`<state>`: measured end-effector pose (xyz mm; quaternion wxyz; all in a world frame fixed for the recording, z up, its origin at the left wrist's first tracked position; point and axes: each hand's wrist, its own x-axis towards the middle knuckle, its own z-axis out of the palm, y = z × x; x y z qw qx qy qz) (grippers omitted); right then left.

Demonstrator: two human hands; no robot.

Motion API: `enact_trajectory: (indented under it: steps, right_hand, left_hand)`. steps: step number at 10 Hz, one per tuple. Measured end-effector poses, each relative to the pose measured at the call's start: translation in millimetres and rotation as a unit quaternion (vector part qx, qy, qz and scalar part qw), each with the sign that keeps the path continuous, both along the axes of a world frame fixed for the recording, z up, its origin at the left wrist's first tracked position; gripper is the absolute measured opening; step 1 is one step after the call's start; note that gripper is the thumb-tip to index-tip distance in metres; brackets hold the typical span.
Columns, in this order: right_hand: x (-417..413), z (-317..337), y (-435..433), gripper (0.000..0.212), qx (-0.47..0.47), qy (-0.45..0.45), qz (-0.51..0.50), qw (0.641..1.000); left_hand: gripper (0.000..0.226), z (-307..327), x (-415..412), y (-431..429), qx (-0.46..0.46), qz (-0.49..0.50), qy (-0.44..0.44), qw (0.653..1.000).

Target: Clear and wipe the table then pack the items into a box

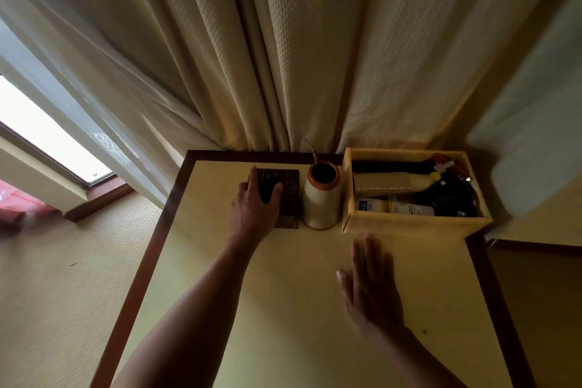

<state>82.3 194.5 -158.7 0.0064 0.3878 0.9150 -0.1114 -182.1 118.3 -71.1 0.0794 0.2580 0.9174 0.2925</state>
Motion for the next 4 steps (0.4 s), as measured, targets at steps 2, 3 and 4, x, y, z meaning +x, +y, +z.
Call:
enact_trajectory:
  steps: [2,3,4]
  right_hand:
    - [-1.6,3.6,-0.6,0.079,0.009,-0.018,0.002,1.000]
    - [-4.0,2.8,1.8,0.079,0.007,-0.020,-0.002,1.000]
    - [-6.6,7.6,2.6,0.082,-0.002,-0.031,0.001,1.000]
  left_hand:
    - [0.080,-5.8,-3.8,3.7,-0.013,0.000,0.005,1.000]
    - [0.077,-0.4,-4.6,4.1,-0.038,-0.007,0.010,0.999]
    - [0.068,11.5,1.0,0.3,-0.071,-0.024,0.030,0.997]
